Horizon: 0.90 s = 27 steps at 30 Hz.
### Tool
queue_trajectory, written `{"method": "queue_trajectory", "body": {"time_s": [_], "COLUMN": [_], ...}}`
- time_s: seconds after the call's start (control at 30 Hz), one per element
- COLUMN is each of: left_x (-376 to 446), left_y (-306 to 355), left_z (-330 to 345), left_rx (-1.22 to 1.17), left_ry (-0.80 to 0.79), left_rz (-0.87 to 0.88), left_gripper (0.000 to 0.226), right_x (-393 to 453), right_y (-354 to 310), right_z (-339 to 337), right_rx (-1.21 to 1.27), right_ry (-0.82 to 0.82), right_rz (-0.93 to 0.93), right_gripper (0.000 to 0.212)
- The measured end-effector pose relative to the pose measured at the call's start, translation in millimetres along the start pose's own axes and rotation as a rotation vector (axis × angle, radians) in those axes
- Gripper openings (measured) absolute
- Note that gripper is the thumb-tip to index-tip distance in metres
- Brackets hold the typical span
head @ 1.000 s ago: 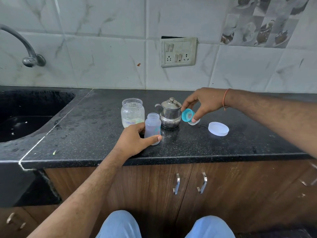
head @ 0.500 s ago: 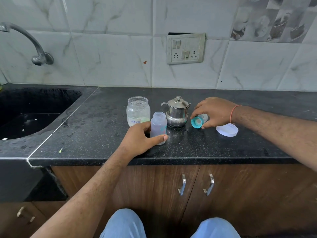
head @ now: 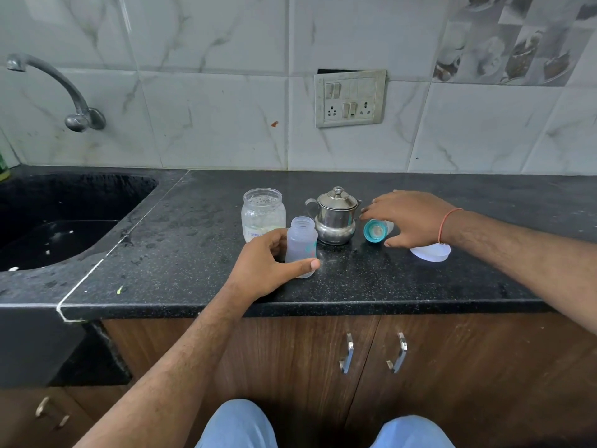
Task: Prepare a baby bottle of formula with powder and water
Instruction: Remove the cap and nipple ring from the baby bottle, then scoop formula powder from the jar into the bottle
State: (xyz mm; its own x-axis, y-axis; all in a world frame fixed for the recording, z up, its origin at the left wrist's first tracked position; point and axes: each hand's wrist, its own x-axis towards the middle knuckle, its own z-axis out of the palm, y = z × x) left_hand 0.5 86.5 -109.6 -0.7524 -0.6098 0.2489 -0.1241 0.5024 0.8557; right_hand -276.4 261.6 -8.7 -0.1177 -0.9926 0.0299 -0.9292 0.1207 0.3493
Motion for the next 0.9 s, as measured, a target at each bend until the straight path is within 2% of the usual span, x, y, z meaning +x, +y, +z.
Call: {"method": "queue_trajectory", "body": {"time_s": [0.07, 0.13, 0.2, 0.27, 0.37, 0.47, 0.53, 0.6, 0.63, 0.77, 0.83, 0.9], "left_x": [-1.2, -1.6, -2.0, -2.9, -4.4, -5.6, -7.5, -11.8, -14.3, -19.2, -18.6, -17.7], "left_y": [-1.2, -2.9, -3.0, 0.2, 7.1, 4.0, 0.3, 0.2, 1.1, -6.1, -9.6, -11.1], "left_z": [-1.4, -1.8, -2.0, -2.7, -5.7, -12.8, -20.5, -27.5, -29.9, -39.3, -45.5, -53.8], "left_rx": [-0.06, -0.109, -0.201, -0.314, -0.431, -0.55, -0.643, -0.657, -0.628, -0.448, -0.307, -0.233], "left_ry": [0.015, 0.046, 0.104, 0.184, 0.33, 0.518, 0.572, 0.501, 0.437, 0.193, 0.153, 0.177], "left_rz": [0.006, 0.013, 0.003, -0.011, -0.039, -0.081, -0.107, -0.123, -0.119, -0.077, -0.062, -0.059], "left_gripper": [0.081, 0.08, 0.069, 0.05, 0.018, 0.019, 0.016, 0.013, 0.019, 0.058, 0.069, 0.066], "right_x": [-8.7, -16.1, -21.8, -24.1, -15.8, 1.5, 13.6, 24.1, 28.3, 41.7, 48.1, 54.2], "right_y": [-6.2, -19.6, -43.9, -72.8, -108.5, -130.9, -142.4, -152.5, -157.7, -177.1, -177.1, -171.1], "right_z": [-1.3, -0.2, 2.7, 7.4, 16.8, 26.3, 29.5, 29.8, 29.1, 18.5, 9.2, 0.3], "right_rx": [0.029, -0.012, 0.024, 0.2, 0.579, 0.898, 0.996, 1.052, 1.064, 1.043, 1.005, 0.927], "right_ry": [0.168, 0.362, 0.531, 0.601, 0.52, 0.367, 0.36, 0.377, 0.379, 0.344, 0.265, 0.181], "right_rz": [0.028, 0.015, -0.006, 0.046, 0.195, 0.232, 0.235, 0.252, 0.254, 0.2, 0.141, 0.09], "right_gripper": [0.053, 0.041, 0.038, 0.042, 0.055, 0.078, 0.071, 0.058, 0.056, 0.055, 0.061, 0.066]}}
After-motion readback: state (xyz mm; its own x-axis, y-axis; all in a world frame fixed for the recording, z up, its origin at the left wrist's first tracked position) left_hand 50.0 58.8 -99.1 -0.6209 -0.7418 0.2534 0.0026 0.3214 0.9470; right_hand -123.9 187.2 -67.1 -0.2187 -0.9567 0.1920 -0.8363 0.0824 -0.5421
